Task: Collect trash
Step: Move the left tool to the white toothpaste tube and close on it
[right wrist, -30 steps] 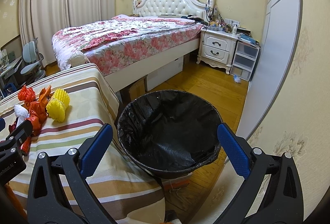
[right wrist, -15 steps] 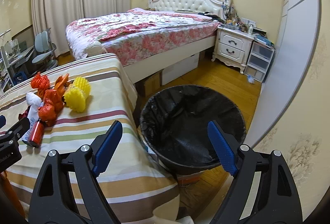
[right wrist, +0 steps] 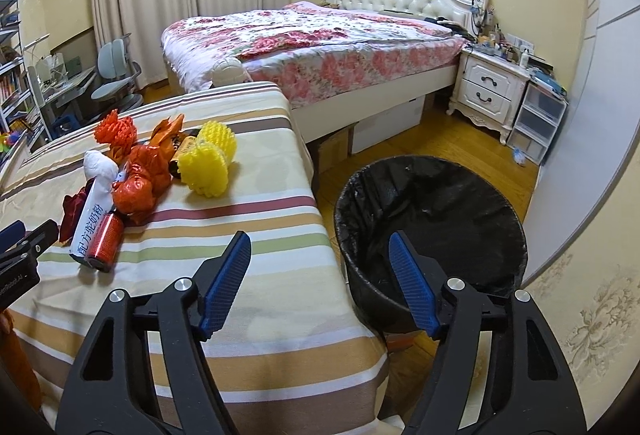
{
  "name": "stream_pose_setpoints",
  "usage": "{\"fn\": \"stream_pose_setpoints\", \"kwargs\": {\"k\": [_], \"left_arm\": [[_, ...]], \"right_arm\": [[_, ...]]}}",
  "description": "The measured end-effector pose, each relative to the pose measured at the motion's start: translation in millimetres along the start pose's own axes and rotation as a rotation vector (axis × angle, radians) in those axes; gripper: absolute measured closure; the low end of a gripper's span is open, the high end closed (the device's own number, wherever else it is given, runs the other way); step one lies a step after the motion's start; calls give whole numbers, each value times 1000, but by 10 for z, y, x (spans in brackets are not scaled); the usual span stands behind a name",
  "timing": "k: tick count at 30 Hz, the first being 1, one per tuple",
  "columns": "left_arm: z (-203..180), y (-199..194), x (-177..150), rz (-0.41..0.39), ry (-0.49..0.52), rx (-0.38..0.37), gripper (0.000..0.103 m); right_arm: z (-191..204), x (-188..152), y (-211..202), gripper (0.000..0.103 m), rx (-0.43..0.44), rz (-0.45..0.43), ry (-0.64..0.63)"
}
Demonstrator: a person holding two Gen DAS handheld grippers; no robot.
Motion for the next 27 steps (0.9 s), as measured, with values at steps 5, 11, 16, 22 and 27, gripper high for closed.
{"fn": "stream_pose_setpoints", "kwargs": {"k": [5,11,16,22,27], "left_arm": [[-105,54,23,14,15,-19,27],[-227,186,22,47,35,-18,31],[-280,234,-16,66,56,-42,48],[-283,292,-63,103,47,-117,73],[-291,223,-82,92,55,-136,82]], "right_arm": [[-28,-21,9,33,-1,6,5],[-87,-50,50,33,0,16,16],[-76,-89,96,33,16,32,23],[13,-101,123,33,29,41,9],[115,-90,146,33,38,44,-9]]}}
Point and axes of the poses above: each gripper's, at about its wrist camera, not at the fingertips, and y roughly the way its jaws point, z to its left, x to its top, the point moved 3 cm from there along y, roughly the way its jaws point, and after that the axes turned 3 degrees about z, right-handed, at the moved point
